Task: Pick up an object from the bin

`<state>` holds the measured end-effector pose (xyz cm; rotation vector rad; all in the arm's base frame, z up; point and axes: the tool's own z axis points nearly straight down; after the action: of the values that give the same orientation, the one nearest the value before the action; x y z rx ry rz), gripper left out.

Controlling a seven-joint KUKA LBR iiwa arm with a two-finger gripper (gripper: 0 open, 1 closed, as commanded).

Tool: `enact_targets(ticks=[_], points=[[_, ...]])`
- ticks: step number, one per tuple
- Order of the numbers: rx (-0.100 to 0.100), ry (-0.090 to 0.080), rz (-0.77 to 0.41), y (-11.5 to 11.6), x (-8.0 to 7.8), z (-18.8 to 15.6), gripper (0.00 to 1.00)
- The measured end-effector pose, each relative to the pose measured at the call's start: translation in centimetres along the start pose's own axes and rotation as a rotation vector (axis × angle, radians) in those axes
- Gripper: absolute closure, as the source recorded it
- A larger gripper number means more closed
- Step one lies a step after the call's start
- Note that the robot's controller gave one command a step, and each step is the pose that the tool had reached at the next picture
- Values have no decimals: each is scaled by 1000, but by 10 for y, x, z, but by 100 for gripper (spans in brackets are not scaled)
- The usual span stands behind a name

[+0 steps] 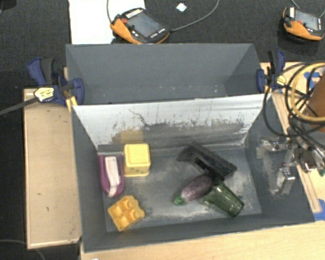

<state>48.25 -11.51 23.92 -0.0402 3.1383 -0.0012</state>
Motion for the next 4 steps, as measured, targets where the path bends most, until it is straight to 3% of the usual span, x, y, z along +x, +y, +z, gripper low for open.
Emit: enact_targets(ticks=[1, 2, 3, 4], points=[[0, 0, 0, 0, 0, 0, 0], [-1, -1, -145, 55, -5, 60, 0], [1, -6, -93, 42, -17, 67, 0], [-7, 2, -262, 117, -30, 125, 0]])
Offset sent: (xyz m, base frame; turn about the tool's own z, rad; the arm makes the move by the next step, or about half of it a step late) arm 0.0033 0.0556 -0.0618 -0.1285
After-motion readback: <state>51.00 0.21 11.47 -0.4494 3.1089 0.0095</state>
